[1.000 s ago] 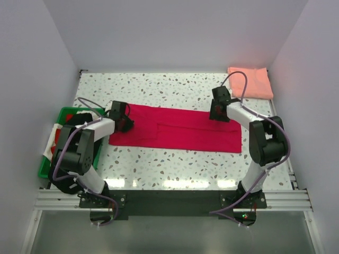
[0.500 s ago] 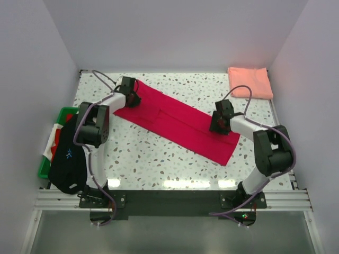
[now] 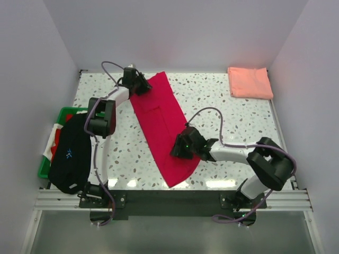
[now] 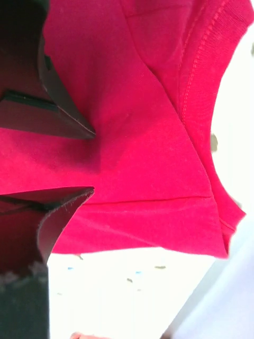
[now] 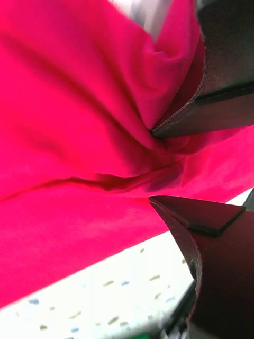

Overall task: Fold and stack the t-shirts
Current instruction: Fold the tshirt

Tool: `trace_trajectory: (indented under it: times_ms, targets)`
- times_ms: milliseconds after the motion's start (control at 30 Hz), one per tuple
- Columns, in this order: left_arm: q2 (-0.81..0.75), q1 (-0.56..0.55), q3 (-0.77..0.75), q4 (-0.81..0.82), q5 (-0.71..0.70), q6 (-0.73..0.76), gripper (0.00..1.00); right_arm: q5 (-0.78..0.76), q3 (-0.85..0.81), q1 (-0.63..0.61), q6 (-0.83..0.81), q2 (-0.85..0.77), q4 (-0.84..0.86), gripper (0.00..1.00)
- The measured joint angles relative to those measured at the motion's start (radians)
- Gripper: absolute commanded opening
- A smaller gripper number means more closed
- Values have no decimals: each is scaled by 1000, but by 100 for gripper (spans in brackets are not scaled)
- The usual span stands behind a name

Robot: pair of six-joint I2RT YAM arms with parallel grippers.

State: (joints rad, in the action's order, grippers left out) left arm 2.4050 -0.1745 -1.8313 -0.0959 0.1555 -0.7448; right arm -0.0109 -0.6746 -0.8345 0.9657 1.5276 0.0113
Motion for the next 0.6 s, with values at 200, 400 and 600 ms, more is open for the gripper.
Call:
trace_trajectory:
  times_ms: [200, 400, 600]
  targets:
    - [121, 17, -101, 169, 198, -75, 56, 16, -129, -57, 62, 136, 28, 53]
    - [235, 30, -207, 308, 345, -180, 62, 23, -171, -58, 68, 158, 9, 54]
    - [282, 45, -265, 366, 441, -242, 68, 8, -166, -58, 59, 54, -46, 55]
